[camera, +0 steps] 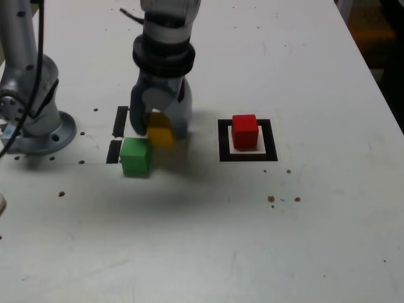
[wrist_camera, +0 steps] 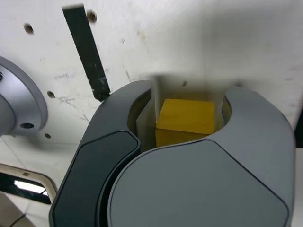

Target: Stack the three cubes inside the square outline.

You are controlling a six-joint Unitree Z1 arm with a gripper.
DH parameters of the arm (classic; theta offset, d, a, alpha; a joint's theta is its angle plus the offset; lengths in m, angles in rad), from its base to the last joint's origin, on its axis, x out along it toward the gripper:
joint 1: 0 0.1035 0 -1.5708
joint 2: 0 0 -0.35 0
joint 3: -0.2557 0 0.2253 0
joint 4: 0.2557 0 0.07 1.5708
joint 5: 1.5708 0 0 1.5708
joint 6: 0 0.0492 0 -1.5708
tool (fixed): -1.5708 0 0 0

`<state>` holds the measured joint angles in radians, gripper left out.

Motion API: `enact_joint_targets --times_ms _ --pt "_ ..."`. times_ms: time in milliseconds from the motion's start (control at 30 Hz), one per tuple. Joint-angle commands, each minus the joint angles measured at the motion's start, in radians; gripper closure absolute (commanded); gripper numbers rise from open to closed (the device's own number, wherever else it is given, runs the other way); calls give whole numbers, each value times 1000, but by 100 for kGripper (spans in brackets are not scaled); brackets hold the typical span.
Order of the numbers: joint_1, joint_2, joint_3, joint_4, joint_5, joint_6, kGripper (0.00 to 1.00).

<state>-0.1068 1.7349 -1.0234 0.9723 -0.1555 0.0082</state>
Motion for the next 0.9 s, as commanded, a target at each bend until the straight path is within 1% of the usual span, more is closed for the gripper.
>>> enact_joint_targets --times_ms 0,33,100,200,233,267,367,467,500,633,867 --pt "6 -18 -74 67 31 -3 88" --pt "7 -22 -107 99 43 -5 89" --pt "10 -26 -165 150 54 -13 91" --pt "12 -20 -244 198 55 -27 91" --pt "10 -6 -294 217 54 -36 91" --pt "7 13 -334 229 55 -44 91" --pt "-26 113 -478 275 71 -105 91" --pt "-38 159 -538 294 79 -127 91" --pt "-44 203 -584 307 87 -139 91" --pt "-36 272 -617 317 99 -146 91" --pt "-24 298 -610 309 86 -145 91"
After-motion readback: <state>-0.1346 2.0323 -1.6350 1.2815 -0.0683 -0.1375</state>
